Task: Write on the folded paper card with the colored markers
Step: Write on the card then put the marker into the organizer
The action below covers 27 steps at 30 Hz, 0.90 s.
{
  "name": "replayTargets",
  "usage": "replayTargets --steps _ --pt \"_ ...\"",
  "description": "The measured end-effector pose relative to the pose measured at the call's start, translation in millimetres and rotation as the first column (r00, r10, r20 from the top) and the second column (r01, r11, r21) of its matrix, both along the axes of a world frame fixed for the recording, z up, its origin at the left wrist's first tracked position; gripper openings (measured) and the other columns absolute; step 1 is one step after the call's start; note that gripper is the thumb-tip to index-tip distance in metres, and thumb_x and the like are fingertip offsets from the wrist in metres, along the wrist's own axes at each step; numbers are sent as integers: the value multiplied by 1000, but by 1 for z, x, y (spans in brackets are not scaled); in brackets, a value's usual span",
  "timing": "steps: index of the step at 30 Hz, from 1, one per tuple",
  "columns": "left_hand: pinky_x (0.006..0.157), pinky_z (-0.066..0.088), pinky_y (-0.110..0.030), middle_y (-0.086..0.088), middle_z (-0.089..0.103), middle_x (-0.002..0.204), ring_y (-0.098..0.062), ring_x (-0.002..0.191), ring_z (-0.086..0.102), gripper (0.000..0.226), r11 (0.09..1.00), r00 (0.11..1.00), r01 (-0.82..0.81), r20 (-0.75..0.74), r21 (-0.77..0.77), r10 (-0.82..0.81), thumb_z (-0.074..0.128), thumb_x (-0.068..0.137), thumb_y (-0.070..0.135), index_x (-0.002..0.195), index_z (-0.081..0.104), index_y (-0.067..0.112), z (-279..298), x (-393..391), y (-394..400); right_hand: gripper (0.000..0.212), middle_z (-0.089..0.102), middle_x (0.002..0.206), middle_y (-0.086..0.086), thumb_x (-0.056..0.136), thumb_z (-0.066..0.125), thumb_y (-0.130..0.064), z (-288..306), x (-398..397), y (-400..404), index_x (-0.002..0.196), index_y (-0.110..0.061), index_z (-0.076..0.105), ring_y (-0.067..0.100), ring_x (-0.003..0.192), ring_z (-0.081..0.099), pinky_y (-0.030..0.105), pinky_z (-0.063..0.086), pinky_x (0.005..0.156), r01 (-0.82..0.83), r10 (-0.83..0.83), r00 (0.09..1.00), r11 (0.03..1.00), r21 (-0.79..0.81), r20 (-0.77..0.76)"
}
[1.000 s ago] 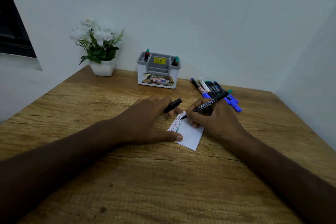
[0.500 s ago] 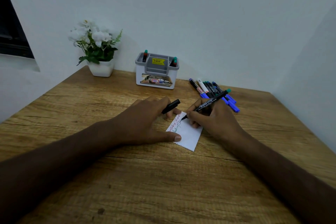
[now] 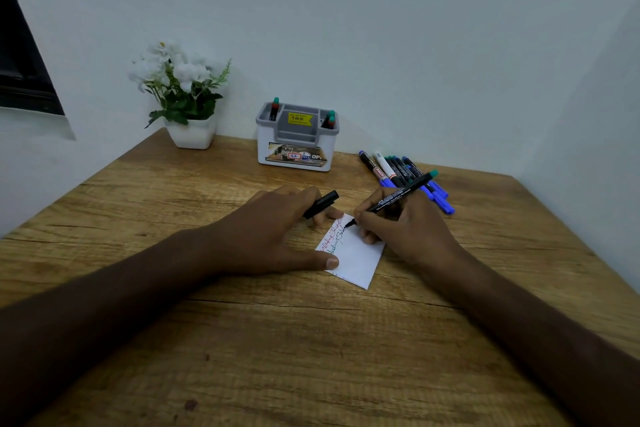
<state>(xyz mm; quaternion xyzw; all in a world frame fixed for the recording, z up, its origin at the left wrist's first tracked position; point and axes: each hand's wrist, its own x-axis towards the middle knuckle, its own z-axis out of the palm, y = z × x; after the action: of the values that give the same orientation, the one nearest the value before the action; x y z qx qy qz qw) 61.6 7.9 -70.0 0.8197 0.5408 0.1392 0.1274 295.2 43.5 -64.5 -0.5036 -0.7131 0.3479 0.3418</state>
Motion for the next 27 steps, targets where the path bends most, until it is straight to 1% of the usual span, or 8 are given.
replayTargets --steps 3,6,11,15,18,22,24,27 --pt "79 46 -30 18 55 111 -3 98 52 69 1000 1000 -2 4 -12 2 61 73 84 121 48 36 0 0 -1 1 81 78 2 94 76 -17 -1 1 0 95 -17 76 11 71 77 26 64 75 4 -4 1000 1000 1 -13" --pt "79 45 -28 28 49 106 1 98 50 65 1000 1000 12 20 1 -12 61 73 83 119 49 38 1 1 -2 2 81 78 3 94 76 -17 -1 0 1 96 -17 76 14 73 78 30 65 78 11 -11 1000 1000 -15 -29" --pt "83 48 -31 20 56 115 -2 102 52 60 1000 999 20 37 -2 -20 65 77 81 117 50 39 -1 -1 0 5 81 80 2 94 77 -21 -3 0 2 99 -19 76 11 73 78 27 64 75 29 -30 999 999 -22 -19" --pt "76 41 -25 27 52 110 3 100 50 60 1000 998 26 52 -9 -26 64 75 80 116 50 39 0 1 -1 5 81 77 -3 95 77 -21 -2 -1 3 99 -21 76 7 70 77 16 60 67 28 -28 999 999 -23 -22" --pt "79 45 -28 26 54 111 1 100 51 57 1000 998 28 52 1 -28 66 76 80 113 50 39 0 0 -1 5 81 78 2 95 76 -16 -1 -1 2 100 -16 75 12 70 78 22 63 70 17 -20 998 999 -46 -59" --pt "75 40 -23 24 53 110 3 98 50 63 1000 999 13 30 -9 -13 63 75 82 119 49 39 0 0 -1 6 81 78 3 97 75 -14 -1 -1 1 102 -15 74 11 68 78 18 61 66 4 -9 996 999 -47 -89" --pt "76 41 -26 20 54 115 1 99 50 66 1000 1000 8 20 -11 -8 62 74 84 121 48 40 -1 0 0 5 82 78 3 97 74 -13 -1 0 1 102 -14 75 12 69 79 18 61 67 5 -9 996 999 -50 -90" --pt "73 39 -24 21 52 110 1 96 50 64 1000 1000 5 1 -6 -5 61 74 84 118 47 40 -2 0 1 4 82 78 2 97 74 -13 -1 0 2 100 -15 75 11 69 79 18 61 67 15 -19 996 999 -49 -88"
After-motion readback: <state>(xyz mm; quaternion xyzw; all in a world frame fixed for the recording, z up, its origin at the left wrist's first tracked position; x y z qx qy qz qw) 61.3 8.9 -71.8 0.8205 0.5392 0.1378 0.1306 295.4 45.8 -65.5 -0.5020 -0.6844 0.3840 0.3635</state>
